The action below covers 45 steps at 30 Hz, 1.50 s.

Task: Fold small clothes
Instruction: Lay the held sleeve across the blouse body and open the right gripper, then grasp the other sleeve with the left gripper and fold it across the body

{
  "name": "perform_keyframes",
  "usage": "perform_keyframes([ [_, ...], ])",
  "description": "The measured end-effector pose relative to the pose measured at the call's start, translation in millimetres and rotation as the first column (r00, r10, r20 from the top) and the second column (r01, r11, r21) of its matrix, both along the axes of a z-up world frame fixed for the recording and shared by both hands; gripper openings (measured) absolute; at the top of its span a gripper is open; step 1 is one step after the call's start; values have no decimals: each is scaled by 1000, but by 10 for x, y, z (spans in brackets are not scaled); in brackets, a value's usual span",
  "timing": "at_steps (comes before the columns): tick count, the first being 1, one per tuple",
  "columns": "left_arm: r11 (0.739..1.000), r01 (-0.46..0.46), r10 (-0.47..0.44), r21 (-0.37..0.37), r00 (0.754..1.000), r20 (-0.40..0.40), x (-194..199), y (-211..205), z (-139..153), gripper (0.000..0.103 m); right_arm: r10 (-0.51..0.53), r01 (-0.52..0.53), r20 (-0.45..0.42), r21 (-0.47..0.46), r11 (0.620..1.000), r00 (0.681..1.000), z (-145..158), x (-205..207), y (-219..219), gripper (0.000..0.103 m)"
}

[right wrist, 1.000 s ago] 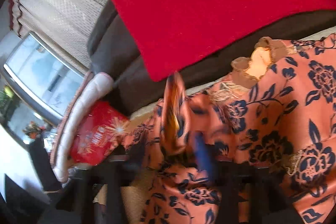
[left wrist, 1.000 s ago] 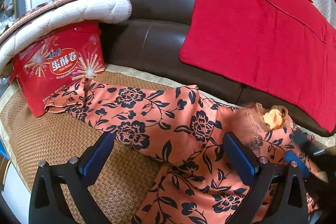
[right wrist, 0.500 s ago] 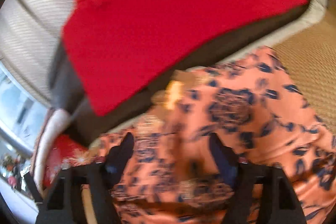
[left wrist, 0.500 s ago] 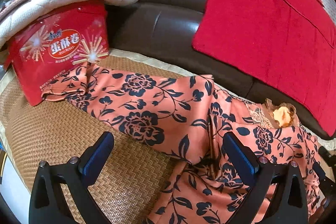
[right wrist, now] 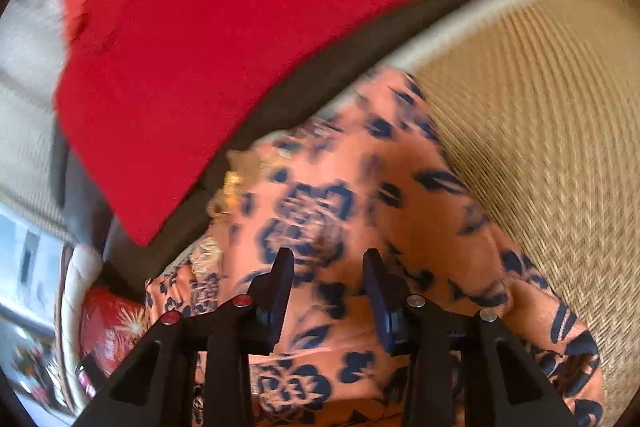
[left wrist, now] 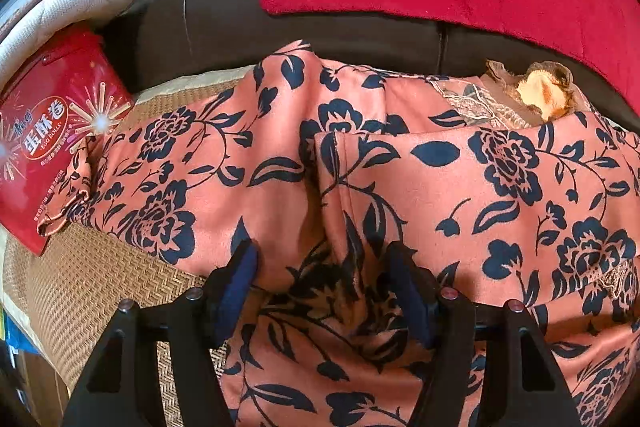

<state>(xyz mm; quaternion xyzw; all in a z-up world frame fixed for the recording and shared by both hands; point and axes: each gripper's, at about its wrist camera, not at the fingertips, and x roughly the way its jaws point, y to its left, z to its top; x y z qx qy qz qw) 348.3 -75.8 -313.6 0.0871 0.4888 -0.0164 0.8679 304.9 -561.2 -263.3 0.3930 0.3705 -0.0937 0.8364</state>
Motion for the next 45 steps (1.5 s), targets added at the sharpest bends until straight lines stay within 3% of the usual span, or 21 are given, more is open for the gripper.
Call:
perform_keyframes([
  [4,999,12,-11,-50,1000,16,-41,-13,120,68,152,-150,69,-34,988,986,130,150,327,40],
  [8,999,50,-50,-9,999,10,-77,-140,101,68,288,-290,-35,-54,956,957,-77,398,625,40],
  [9,998,54,-54,15,999,3,-78,-171,81,68,298,-303,-82,-59,951,951,-147,404,645,40],
  [11,998,55,-55,9,998,-2,-94,-195,113,68,294,-301,-96,-70,951,951,-139,336,625,39],
  [15,993,34,-34,-114,999,2,-144,-89,306,69,309,-306,21,-78,949,951,123,208,642,40],
  [17,992,3,-1,-126,1000,19,-151,17,370,72,337,-334,21,-90,938,941,154,201,739,40],
  [19,990,-36,40,-137,999,27,-157,199,404,73,378,-385,-95,-64,921,921,-81,290,845,40],
  [23,975,-137,149,-175,987,58,-170,634,510,74,361,-362,-23,-76,929,932,71,219,869,40],
  [25,960,-211,228,-184,971,77,-190,914,571,77,365,-362,38,-68,930,930,191,162,870,40],
  [31,893,-396,418,-215,906,63,-56,1738,536,79,387,-384,5,-109,917,922,146,167,1034,40],
  [36,841,-501,518,-202,854,38,89,2283,313,79,400,-395,10,-134,909,917,72,281,1208,40],
  [39,809,-506,517,-300,854,-47,158,2486,165,79,397,-392,13,-133,910,918,58,303,1219,40],
  [42,729,-512,509,-454,849,-141,195,2643,11,79,401,-395,10,-142,908,916,42,333,1255,40],
  [45,693,-503,515,-516,847,-133,208,2726,7,78,405,-399,5,-152,904,915,37,350,1293,40],
])
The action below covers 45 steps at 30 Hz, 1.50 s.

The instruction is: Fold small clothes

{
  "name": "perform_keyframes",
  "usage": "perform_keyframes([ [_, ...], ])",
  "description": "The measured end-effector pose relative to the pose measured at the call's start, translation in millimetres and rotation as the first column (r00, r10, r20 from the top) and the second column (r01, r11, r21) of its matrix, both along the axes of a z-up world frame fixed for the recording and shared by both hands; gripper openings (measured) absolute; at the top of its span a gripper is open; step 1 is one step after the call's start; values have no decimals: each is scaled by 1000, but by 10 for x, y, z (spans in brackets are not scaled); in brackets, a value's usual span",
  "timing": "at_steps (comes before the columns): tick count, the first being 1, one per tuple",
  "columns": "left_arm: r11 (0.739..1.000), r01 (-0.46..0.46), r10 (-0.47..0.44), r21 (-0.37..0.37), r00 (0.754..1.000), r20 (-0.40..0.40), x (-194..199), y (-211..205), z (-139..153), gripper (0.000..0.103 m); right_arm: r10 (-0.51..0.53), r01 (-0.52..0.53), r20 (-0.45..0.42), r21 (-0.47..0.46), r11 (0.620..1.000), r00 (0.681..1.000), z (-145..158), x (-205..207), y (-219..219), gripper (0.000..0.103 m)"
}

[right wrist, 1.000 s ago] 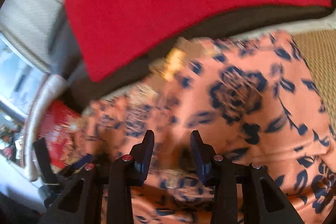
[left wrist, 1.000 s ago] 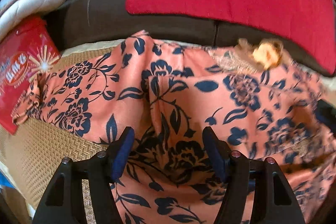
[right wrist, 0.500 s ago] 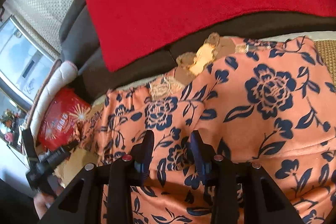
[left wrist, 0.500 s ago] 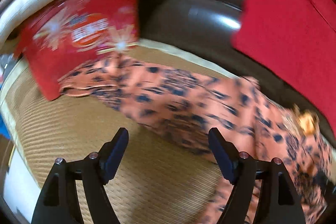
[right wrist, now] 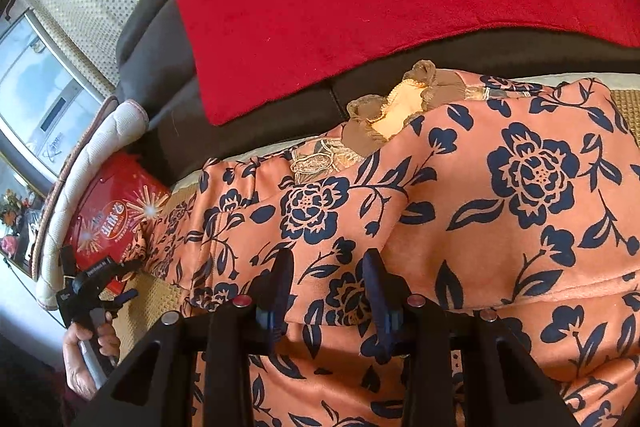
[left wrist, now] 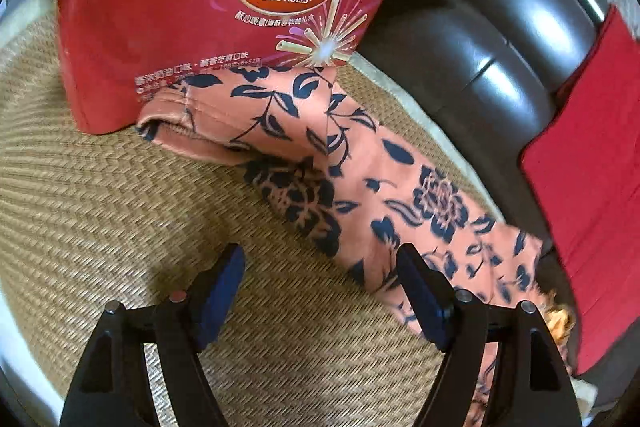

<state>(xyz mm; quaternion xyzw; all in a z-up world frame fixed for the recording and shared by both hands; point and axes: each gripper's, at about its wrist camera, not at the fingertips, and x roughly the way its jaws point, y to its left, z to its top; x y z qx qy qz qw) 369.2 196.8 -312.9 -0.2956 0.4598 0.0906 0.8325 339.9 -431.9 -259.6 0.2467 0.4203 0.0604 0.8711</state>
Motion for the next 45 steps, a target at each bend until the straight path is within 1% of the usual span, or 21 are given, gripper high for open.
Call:
perform_keyframes([
  [3,999,-21,22,-28,1000,22,52,110,-42,65,3,-3,-3,4,1000,1000,-17,13,16,40],
  [5,998,-23,25,-51,999,29,112,186,-81,48,5,-5,-5,2,1000,1000,-31,21,24,40],
  [6,996,-27,30,-83,999,32,164,252,-121,44,4,-4,-5,3,1000,1000,-37,24,23,40],
  [10,982,-67,75,-177,996,38,239,438,-256,14,2,-2,-4,3,1000,1000,-44,20,16,40],
  [12,975,-77,92,-209,994,62,240,471,-283,12,0,0,0,-2,1000,1000,-42,23,18,40],
  [14,980,-71,87,-184,993,81,232,431,-230,9,-4,4,3,-4,1000,1000,-35,35,15,40],
  [15,987,-59,75,-150,992,101,218,384,-161,9,-7,7,7,-4,1000,1000,-30,42,10,40],
  [20,1000,20,-18,-5,973,231,124,9,324,8,-54,53,49,18,998,997,63,5,-78,40],
  [23,995,89,-98,45,950,298,88,-310,575,7,-84,82,65,28,996,994,119,-50,-154,40],
  [26,975,172,-210,140,917,338,79,-856,802,4,-119,116,78,41,992,990,169,-114,-272,40],
  [29,933,295,-352,209,869,347,47,-1536,912,4,-161,156,92,63,986,983,209,-180,-427,40],
  [32,858,425,-502,290,813,294,-11,-2343,823,4,-210,202,102,79,976,972,234,-243,-615,40],
  [35,761,571,-635,310,752,175,-69,-3095,534,4,-260,251,110,89,964,959,253,-301,-823,40],
  [37,686,663,-709,300,701,73,-135,-3461,334,4,-293,285,118,81,955,949,268,-335,-954,40],
  [38,639,706,-744,305,668,13,-220,-3608,250,5,-303,295,120,82,952,945,273,-345,-998,40],
  [39,603,733,-768,314,640,-19,-266,-3687,215,5,-312,302,124,92,949,942,276,-357,-1049,40],
  [41,580,743,-786,334,618,-10,-348,-3652,280,10,-312,300,122,108,948,942,280,-356,-1116,40],
  [42,586,737,-784,336,620,7,-369,-3599,339,15,-306,293,122,114,949,944,285,-354,-1124,44],
  [43,604,724,-776,332,629,42,-405,-3460,430,33,-297,282,126,127,951,947,288,-359,-1116,64],
  [44,642,695,-754,323,649,103,-439,-3233,559,55,-292,273,135,146,951,947,293,-368,-1116,72],
  [45,675,664,-728,321,668,151,-537,-3071,691,63,-291,267,145,163,950,946,304,-382,-1074,79],
])
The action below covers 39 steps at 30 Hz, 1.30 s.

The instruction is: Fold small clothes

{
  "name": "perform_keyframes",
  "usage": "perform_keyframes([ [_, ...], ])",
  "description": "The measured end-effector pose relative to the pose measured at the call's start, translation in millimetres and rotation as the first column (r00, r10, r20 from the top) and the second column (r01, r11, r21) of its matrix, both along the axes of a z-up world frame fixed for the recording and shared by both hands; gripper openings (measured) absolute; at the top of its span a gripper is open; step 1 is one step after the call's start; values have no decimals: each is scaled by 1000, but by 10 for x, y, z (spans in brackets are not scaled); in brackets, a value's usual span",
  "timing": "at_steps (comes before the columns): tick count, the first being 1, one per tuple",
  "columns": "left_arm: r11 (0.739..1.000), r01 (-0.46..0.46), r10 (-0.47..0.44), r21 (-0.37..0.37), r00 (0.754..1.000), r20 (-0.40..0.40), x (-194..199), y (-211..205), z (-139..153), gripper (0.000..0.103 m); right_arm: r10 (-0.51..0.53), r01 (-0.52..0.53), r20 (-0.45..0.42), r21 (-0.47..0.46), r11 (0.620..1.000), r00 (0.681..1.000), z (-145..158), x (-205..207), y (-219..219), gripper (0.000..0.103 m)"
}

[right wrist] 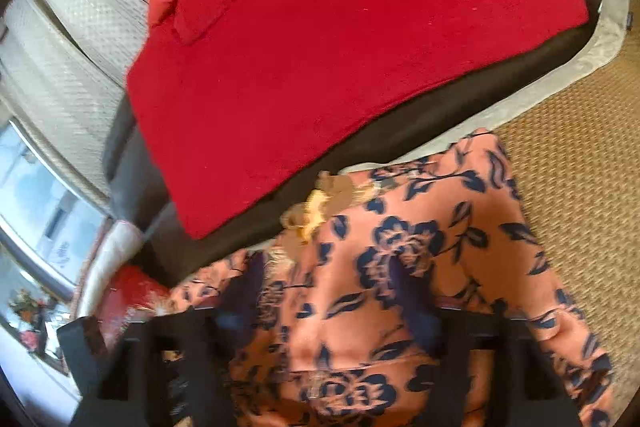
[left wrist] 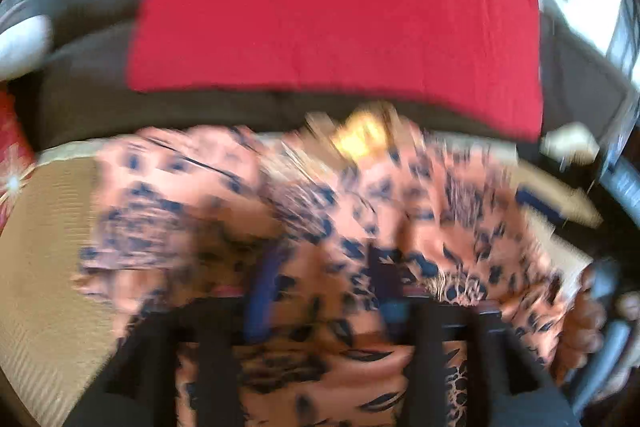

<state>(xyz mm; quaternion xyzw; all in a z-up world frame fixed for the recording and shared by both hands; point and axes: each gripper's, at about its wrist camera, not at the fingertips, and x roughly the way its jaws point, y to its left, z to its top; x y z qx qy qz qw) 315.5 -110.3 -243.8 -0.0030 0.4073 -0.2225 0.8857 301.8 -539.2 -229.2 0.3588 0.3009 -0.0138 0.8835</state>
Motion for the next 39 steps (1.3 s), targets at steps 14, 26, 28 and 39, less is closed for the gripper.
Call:
perform_keyframes([
  [14,798,-602,589,-40,791,-166,533,2054,-165,71,502,-500,-47,-208,841,864,140,567,1939,79],
  [26,701,-711,697,-57,700,-158,512,2696,62,71,511,-553,-213,-317,770,833,-197,1429,3083,79],
  [28,708,-704,689,-58,706,-165,510,2703,64,71,465,-530,-261,-320,785,846,-325,1514,3084,76],
  [39,751,-658,643,-51,747,-168,571,2492,-6,71,410,-433,-184,-115,894,894,-333,1383,2406,20],
])
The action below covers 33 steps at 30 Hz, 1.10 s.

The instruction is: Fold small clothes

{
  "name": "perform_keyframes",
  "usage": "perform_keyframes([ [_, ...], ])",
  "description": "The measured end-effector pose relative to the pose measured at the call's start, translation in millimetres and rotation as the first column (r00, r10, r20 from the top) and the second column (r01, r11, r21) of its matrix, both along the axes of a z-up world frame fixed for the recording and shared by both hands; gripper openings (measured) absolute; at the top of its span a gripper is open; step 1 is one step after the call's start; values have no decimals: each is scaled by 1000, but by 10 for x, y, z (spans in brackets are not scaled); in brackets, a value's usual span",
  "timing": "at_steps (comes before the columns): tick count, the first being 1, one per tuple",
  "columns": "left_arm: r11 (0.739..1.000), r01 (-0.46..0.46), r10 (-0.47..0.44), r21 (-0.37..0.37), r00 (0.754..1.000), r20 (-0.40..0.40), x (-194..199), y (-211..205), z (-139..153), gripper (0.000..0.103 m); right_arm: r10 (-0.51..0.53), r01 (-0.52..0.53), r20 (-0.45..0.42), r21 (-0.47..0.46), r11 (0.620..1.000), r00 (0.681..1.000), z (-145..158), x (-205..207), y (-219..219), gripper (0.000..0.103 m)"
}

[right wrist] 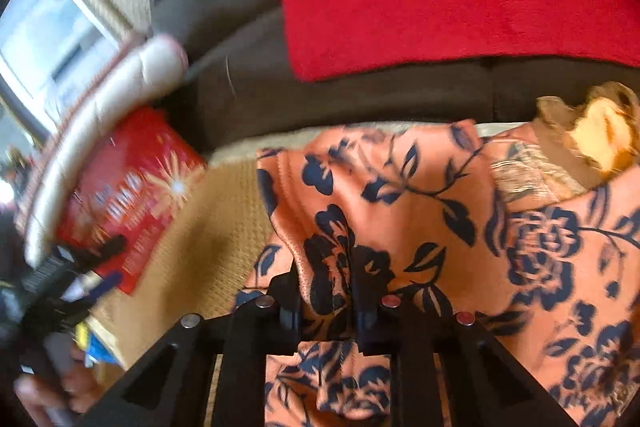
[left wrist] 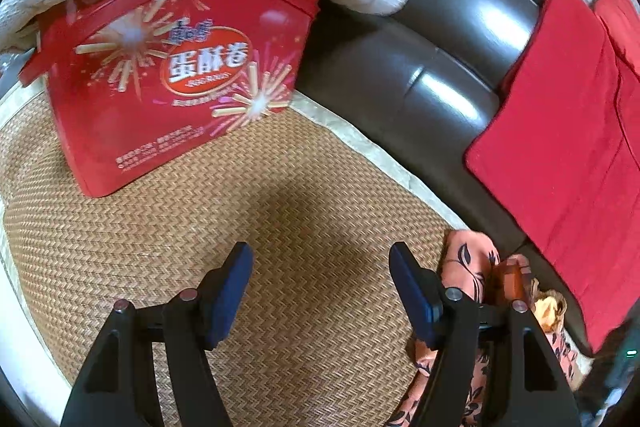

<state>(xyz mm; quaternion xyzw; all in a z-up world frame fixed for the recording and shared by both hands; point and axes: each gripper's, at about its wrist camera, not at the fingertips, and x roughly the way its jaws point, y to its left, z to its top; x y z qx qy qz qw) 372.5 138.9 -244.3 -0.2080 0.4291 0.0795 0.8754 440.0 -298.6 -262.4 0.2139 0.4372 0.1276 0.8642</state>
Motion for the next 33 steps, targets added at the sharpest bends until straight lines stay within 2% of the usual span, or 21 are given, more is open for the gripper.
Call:
perform_keyframes([
  [5,996,78,-77,44,997,-16,61,-302,-34,71,-97,86,89,122,989,991,354,-365,-620,20],
  [9,986,159,-157,55,987,-38,123,-608,-111,71,-221,189,138,214,958,965,569,-711,-1266,19],
  [12,975,205,-201,87,978,-55,149,-835,-160,71,-335,282,156,285,916,929,648,-1010,-1842,19],
  [15,963,244,-239,115,969,-59,155,-1055,-179,71,-453,386,156,332,861,877,606,-1319,-2403,19],
  [18,950,281,-276,139,960,-57,148,-1270,-187,71,-532,459,111,379,804,840,471,-1550,-2877,20],
  [21,929,329,-323,169,944,-59,135,-1540,-221,71,-579,526,22,390,756,815,216,-1688,-3155,20],
  [23,913,362,-357,186,932,-61,122,-1706,-243,71,-575,550,-47,367,750,817,60,-1688,-3280,20],
  [24,901,386,-381,197,922,-65,116,-1809,-261,71,-576,568,-91,348,746,812,-7,-1690,-3362,24],
  [27,864,445,-438,235,895,-85,101,-2069,-329,72,-639,671,-212,302,677,740,-214,-1798,-3600,24],
  [29,844,471,-462,257,881,-101,73,-2212,-354,72,-698,724,-212,315,614,684,-195,-1968,-3798,24],
  [30,834,484,-473,264,874,-109,65,-2274,-378,72,-715,733,-194,315,603,672,-143,-2018,-3859,25],
  [31,830,490,-478,267,871,-114,64,-2309,-392,72,-731,730,-144,317,605,667,-48,-2068,-3879,28],
  [32,824,499,-484,269,866,-124,62,-2345,-416,72,-728,714,-102,322,621,678,32,-2077,-3856,30],
  [33,817,509,-490,273,861,-138,61,-2385,-451,72,-707,681,-58,335,651,705,113,-2057,-3807,36],
])
